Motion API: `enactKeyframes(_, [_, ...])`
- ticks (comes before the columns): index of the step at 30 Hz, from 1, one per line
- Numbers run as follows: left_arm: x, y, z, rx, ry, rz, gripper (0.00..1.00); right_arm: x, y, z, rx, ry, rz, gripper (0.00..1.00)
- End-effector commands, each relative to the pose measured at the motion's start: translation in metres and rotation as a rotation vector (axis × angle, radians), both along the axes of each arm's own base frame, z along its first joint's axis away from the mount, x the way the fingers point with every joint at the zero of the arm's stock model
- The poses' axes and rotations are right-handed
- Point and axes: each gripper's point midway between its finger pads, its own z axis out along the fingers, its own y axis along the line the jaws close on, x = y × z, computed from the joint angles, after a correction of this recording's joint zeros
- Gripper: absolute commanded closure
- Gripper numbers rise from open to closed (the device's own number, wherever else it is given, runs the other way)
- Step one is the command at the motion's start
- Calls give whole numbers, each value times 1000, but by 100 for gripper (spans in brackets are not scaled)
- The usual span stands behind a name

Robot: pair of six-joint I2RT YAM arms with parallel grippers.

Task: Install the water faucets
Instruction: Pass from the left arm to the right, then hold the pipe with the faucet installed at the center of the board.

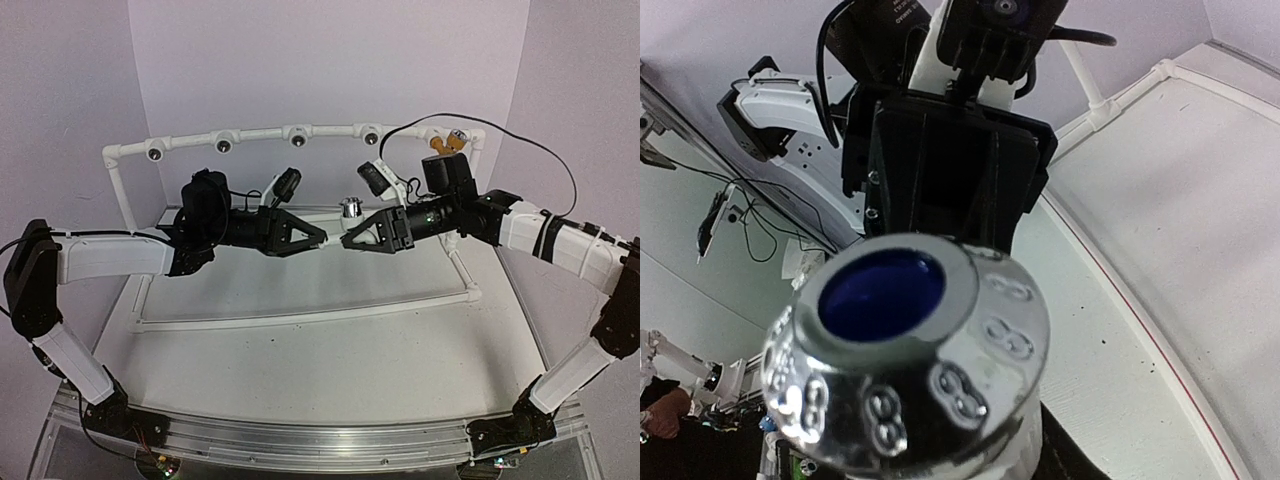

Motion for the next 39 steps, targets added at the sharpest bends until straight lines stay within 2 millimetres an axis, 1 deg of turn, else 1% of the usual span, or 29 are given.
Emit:
enactKeyframes(1, [-9,7,32,-78,-101,-18,100,0,8,22,78,-34,52,56])
enactKeyframes(3, [-10,7,31,-76,-97,-20,100,2,10,25,90,-38,52,59])
enactKeyframes(4, [-10,7,31,-75,-97,-21,100,3,10,26,95,-43,49,65])
enactKeyframes(5, [-10,7,31,-75,-97,-21,100,3,10,26,97,-46,46,74])
enactKeyframes(7, [-9,7,31,-75,-96,-17,100,4,10,25,95,-65,34,95])
enactKeyframes(8, [-9,7,31,-76,-96,-17,100,6,10,25,91,-92,18,100])
enactKeyframes(10, [-9,6,31,-75,-92,-20,100,12,7,20,69,-137,-47,100])
enactKeyframes(12, [-5,6,30,-72,-81,-4,91,25,2,18,35,-165,-151,100])
enactKeyframes(15, [8,7,19,-49,-40,46,45,34,-7,19,12,-197,-241,100])
enactKeyframes(16, [15,10,14,-40,-24,79,35,41,-12,18,-8,-217,-297,100])
enactKeyframes(17, [21,13,8,-29,-11,108,29,48,-18,17,-35,-235,-351,100])
enactKeyframes(18, [27,17,0,-11,-2,138,26,54,-26,14,-75,-257,-407,100])
enactKeyframes(20, [37,23,-15,49,-20,213,26,74,-50,8,-184,-320,-566,100])
enactKeyframes(21, [42,26,-27,103,-44,254,27,81,-64,6,-236,-361,-632,100])
enactKeyframes(23, [49,33,-47,180,-98,325,28,88,-83,9,-312,-443,-709,100])
enactKeyframes(25, [54,38,-73,261,-142,363,28,95,-97,19,-380,-553,-758,100])
enactKeyframes(26, [56,40,-85,295,-152,377,27,97,-101,24,-415,-603,-779,100])
enactKeyframes(27, [60,41,-98,335,-178,391,26,100,-105,32,-458,-679,-797,100])
enactKeyframes(30, [60,34,-134,453,-258,386,24,107,-108,50,-561,-848,-828,100])
enactKeyframes(32, [57,23,-162,561,-342,360,24,113,-105,57,-651,-968,-826,100])
enactKeyframes(33, [54,13,-175,610,-399,339,24,117,-102,57,-686,-1013,-812,100])
enactKeyframes(34, [51,6,-186,639,-430,312,24,119,-98,63,-701,-1057,-798,100])
enactKeyframes(35, [47,-2,-197,659,-444,281,24,122,-95,64,-708,-1075,-786,100])
enactKeyframes(37, [46,-8,-218,729,-467,238,24,122,-87,71,-697,-1119,-742,100])
enactKeyframes(39, [46,-14,-231,780,-526,213,23,121,-81,75,-677,-1139,-714,100])
